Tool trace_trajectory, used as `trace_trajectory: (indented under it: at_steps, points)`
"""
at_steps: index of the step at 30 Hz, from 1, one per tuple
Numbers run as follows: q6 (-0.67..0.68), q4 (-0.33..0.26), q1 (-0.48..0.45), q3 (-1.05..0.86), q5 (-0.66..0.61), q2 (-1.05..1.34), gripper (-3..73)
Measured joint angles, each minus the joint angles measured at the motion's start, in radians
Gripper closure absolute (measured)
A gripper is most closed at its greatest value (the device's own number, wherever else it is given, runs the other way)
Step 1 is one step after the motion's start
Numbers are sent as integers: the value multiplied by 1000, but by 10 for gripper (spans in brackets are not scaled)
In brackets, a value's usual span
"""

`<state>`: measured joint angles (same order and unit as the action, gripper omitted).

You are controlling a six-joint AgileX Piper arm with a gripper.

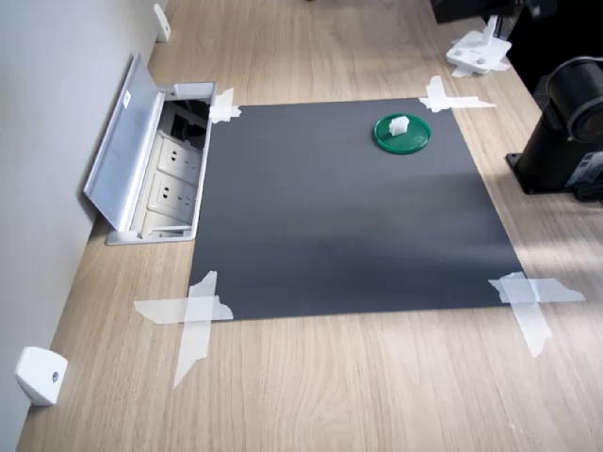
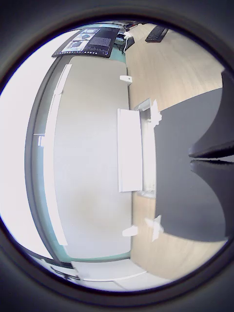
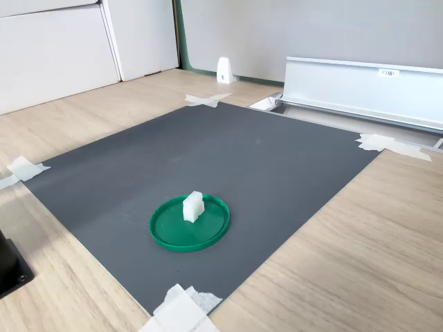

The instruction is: Grasp a white terminal and put it on the green lid.

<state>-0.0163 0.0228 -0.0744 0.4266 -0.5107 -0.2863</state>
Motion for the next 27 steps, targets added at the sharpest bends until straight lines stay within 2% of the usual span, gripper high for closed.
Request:
trace_trajectory:
  at_steps: [5,10,27]
  points:
    - [-2,14,0,-174,101,82,702]
    - [-2,18,0,-262,137,94,702]
    - [-2,10,0,-280,155,94,703]
